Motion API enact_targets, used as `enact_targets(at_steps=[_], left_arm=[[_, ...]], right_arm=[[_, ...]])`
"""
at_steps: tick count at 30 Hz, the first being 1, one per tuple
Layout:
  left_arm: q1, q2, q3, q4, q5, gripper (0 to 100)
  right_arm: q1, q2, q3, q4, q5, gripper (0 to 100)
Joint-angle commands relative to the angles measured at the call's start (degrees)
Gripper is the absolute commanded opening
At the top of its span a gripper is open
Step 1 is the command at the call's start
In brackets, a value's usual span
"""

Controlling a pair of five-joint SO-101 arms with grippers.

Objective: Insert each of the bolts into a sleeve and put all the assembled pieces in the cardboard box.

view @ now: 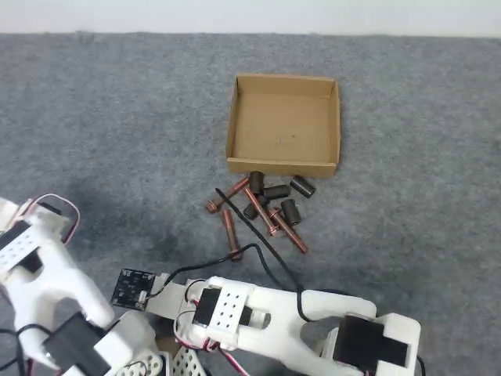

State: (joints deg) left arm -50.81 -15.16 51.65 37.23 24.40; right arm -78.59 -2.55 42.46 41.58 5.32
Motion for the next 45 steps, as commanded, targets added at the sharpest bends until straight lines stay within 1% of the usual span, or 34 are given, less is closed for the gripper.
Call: enact_targets(at_steps=[1, 5, 8, 12, 17, 19, 24, 29, 33, 35, 38, 41, 43, 45], left_arm=[[0.1, -0.4, -3.1, 0.2, 0.4, 10], [0.4, -0.4, -3.1, 0.2, 0.4, 10], [0.4, -0.4, -3.0, 0.2, 0.4, 10], [0.4, -0.4, -3.0, 0.2, 0.4, 10], [0.4, -0.4, -3.0, 0.2, 0.4, 10], [0.4, -0.4, -3.0, 0.2, 0.4, 10], [0.9, -0.4, -2.9, 0.2, 0.4, 10], [1.7, -0.4, -2.2, 0.2, 0.3, 10], [1.7, -0.4, -2.2, 0.2, 0.3, 10], [1.8, -0.4, -2.1, 0.2, 0.3, 10], [2.9, -0.4, -1.8, 0.2, 0.2, 10], [4.4, -0.4, -1.6, 0.2, 0.0, 10], [5.6, -0.4, -0.7, 0.2, 0.0, 10], [6.9, -0.5, 0.0, 0.2, 0.0, 10]], right_arm=[[4.0, -5.8, -2.0, 2.9, -0.4, 0.7], [9.2, -11.0, -1.8, 5.3, -1.1, 0.7], [13.2, -13.1, -1.7, 5.2, -4.2, 0.7], [18.2, -13.2, -1.8, 3.3, -4.9, 0.7], [22.4, -13.1, -1.7, -0.2, -5.0, 0.7], [23.5, -13.1, -1.7, -1.3, -5.1, 0.7], [23.6, -11.3, 0.4, -5.8, -6.9, 2.0], [23.7, -8.5, 0.4, -6.9, -7.4, 15.2], [23.8, -9.5, 0.4, -6.3, -6.9, 13.2], [24.9, -12.5, 0.4, -3.9, -6.9, 11.7], [29.0, -20.1, 0.3, 0.7, -6.9, 10.4], [35.3, -27.4, 0.5, 4.6, -6.9, 10.5], [39.8, -31.1, 2.2, 5.2, -6.9, 10.5], [43.4, -33.5, 4.9, 3.5, -6.9, 10.5]])
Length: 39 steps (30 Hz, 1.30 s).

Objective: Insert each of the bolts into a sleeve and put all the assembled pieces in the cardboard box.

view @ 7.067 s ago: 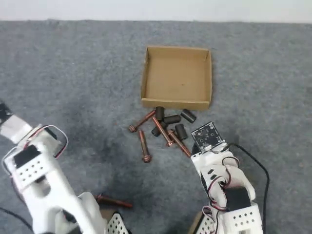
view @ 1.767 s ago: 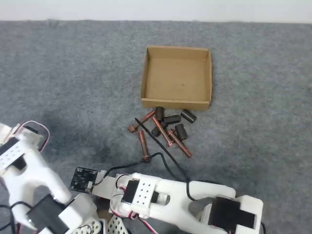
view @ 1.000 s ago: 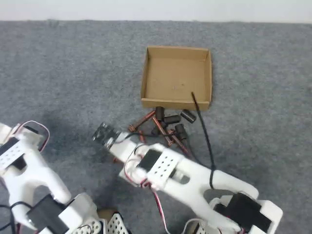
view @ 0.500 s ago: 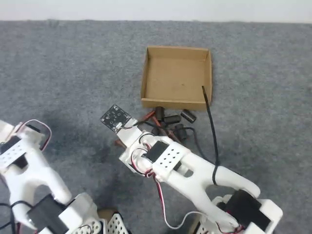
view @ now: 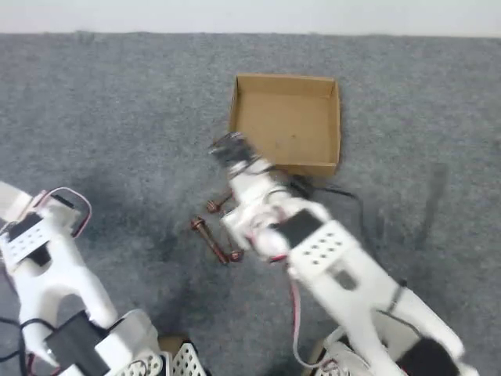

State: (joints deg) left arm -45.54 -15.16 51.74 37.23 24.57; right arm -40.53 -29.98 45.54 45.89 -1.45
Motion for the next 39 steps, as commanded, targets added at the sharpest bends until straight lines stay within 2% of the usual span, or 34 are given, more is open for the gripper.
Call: enact_targets(at_steps=[1, 7, 10, 14, 20, 27, 29, 32, 39], left_arm=[[2.2, -0.6, 0.0, 0.3, -0.2, 10], [5.2, -1.0, 0.7, 0.6, -0.2, 9], [6.3, -1.0, 1.0, 1.2, -0.3, 9], [9.0, -1.0, -0.5, 5.8, -4.5, 9], [12.4, -1.0, -0.7, 7.5, -7.6, 9], [14.3, -1.0, -0.7, 7.3, -10.5, 9], [14.4, -1.0, -0.6, 7.2, -10.5, 10], [14.3, -1.0, -0.6, 7.2, -10.5, 10], [14.2, -1.0, -0.6, 7.2, -10.5, 10]], right_arm=[[6.9, -6.9, 3.3, -2.2, -0.2, 10.5], [15.2, -8.5, 7.5, -7.3, 0.8, 10.5], [16.7, -8.4, 7.6, -7.3, 5.8, 10.5], [18.2, -5.8, 7.1, -7.3, 7.1, 10.8], [18.8, 3.7, 2.4, -7.3, 7.5, 11.0], [19.0, 14.7, -5.0, -5.3, 12.6, 11.1], [19.0, 16.9, -6.2, -5.3, 14.3, 13.9], [19.0, 18.4, -7.3, -4.6, 15.2, 19.0], [20.7, 18.9, -7.9, -5.1, 15.4, 16.9]])
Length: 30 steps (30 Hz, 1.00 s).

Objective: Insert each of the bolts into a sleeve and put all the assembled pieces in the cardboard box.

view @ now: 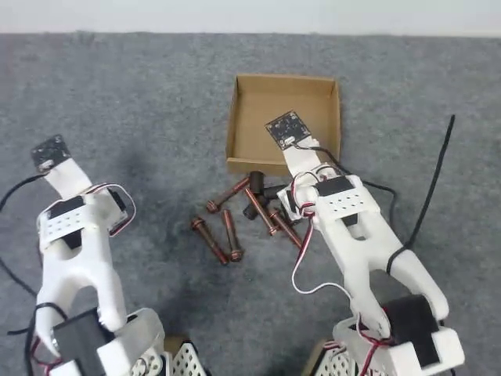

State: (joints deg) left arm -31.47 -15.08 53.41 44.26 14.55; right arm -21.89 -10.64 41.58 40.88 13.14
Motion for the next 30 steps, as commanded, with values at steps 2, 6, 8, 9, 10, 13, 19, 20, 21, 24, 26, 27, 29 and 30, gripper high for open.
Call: enact_targets(at_steps=[2, 6, 8, 9, 10, 13, 19, 20, 21, 24, 26, 27, 29, 30], left_arm=[[0.3, -1.1, -2.2, 0.2, -0.5, 10], [0.4, -1.1, -2.2, 0.2, -0.5, 10], [0.4, -1.1, -2.2, 0.2, -0.5, 10], [0.4, -1.1, -2.2, 0.2, -0.5, 10], [0.4, -1.1, -2.2, 0.2, -0.5, 10], [0.4, -1.1, -2.2, 0.2, -0.5, 10], [0.3, -1.1, -2.2, 0.1, -0.5, 10], [0.3, -1.1, -2.2, 0.1, -0.5, 10], [0.3, -1.1, -2.2, 0.1, -0.5, 10], [0.4, -0.9, -2.2, -1.1, -0.5, 9], [0.4, -1.0, -1.1, -2.9, -0.5, 9], [0.4, -1.1, -0.6, -3.9, -0.4, 9], [0.4, -1.1, -0.3, -4.8, -0.4, 9], [0.4, -1.1, -0.2, -5.0, -0.4, 9]], right_arm=[[3.1, -0.5, -4.0, -0.1, 1.7, 16.9], [3.3, 2.9, -4.2, -1.1, 3.2, 16.9], [3.2, 5.8, -6.1, -1.5, 3.2, 16.9], [3.3, 7.4, -7.6, -0.9, 3.2, 16.9], [3.4, 9.0, -9.1, 0.0, 3.3, 16.9], [3.2, 13.8, -13.1, 2.7, 5.2, 16.7], [2.9, 19.7, -18.1, 5.5, 5.9, 15.5], [2.9, 20.3, -18.5, 5.7, 6.0, 13.2], [2.9, 20.4, -18.6, 5.7, 6.0, 10.2], [2.9, 20.7, -19.0, 5.7, 6.0, 0.9], [2.9, 20.5, -19.0, 5.7, 6.0, 1.3], [2.9, 20.4, -19.0, 5.8, 6.0, 1.3], [3.2, 20.4, -19.3, 7.3, 6.0, 0.6], [3.3, 20.0, -19.6, 8.1, 5.8, 0.6]])
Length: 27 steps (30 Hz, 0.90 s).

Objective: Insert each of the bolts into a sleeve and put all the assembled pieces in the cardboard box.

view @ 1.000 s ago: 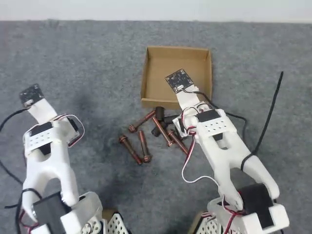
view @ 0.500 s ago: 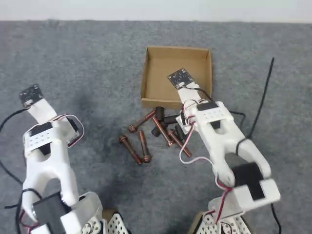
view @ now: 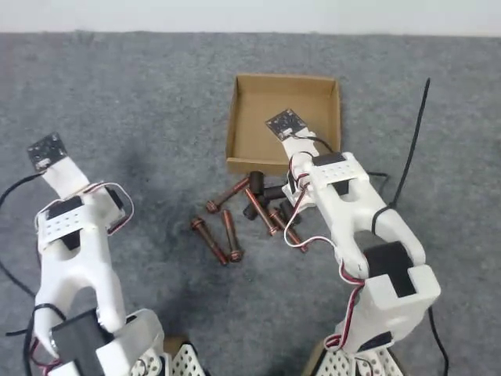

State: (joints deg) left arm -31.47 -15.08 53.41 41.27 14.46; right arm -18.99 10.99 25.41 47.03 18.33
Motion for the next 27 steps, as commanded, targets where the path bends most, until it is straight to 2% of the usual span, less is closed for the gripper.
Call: enact_targets(at_steps=[1, 4, 7, 13, 19, 27], left_arm=[[0.4, -1.1, -0.2, -2.0, -0.4, 9], [0.4, -1.1, -0.2, -2.1, -0.4, 9], [0.4, -1.1, -0.2, -2.1, -0.4, 9], [0.2, -1.1, -0.3, -2.2, -0.4, 9], [0.2, -0.7, -0.2, -3.4, -0.4, 10], [0.2, -0.6, -0.1, -3.6, -0.4, 10]], right_arm=[[0.4, -2.2, -3.5, 2.9, 0.4, 0.6], [0.5, -4.7, -3.4, 6.0, -0.2, 0.6], [0.8, -7.5, -3.3, 9.9, -5.0, 0.6], [8.0, -16.5, 0.5, 16.5, -7.5, 0.6], [18.1, -27.0, 11.0, 14.9, -7.6, 0.6], [24.8, -35.3, 25.1, 8.4, -7.5, 0.7]])
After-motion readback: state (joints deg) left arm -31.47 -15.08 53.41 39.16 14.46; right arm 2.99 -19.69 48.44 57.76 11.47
